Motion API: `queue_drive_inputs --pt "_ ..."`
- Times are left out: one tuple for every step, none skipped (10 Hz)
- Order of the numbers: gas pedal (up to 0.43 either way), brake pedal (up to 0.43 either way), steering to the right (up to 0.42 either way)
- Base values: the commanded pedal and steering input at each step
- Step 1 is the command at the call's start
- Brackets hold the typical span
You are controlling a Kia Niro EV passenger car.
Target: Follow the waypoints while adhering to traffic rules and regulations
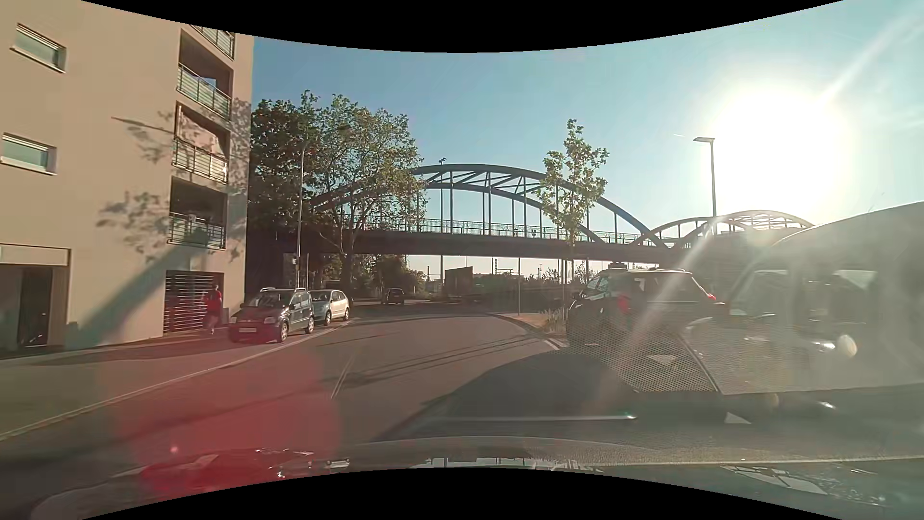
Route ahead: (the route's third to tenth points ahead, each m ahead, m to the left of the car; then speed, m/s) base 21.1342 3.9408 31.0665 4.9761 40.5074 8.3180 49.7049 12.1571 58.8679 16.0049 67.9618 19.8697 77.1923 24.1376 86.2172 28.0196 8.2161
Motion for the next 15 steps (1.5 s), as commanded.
queue_drive_inputs --pt "0.209 0.000 0.008" --pt "0.209 0.000 0.004" --pt "0.209 0.000 0.001" --pt "0.209 0.000 0.000" --pt "0.209 0.000 -0.002" --pt "0.209 0.000 -0.003" --pt "0.209 0.000 -0.004" --pt "0.209 0.000 -0.008" --pt "0.209 0.000 -0.012" --pt "0.209 0.000 -0.014" --pt "0.209 0.000 -0.019" --pt "0.209 0.000 -0.023" --pt "0.209 0.000 -0.028" --pt "0.209 0.000 -0.032" --pt "0.209 0.000 -0.037"
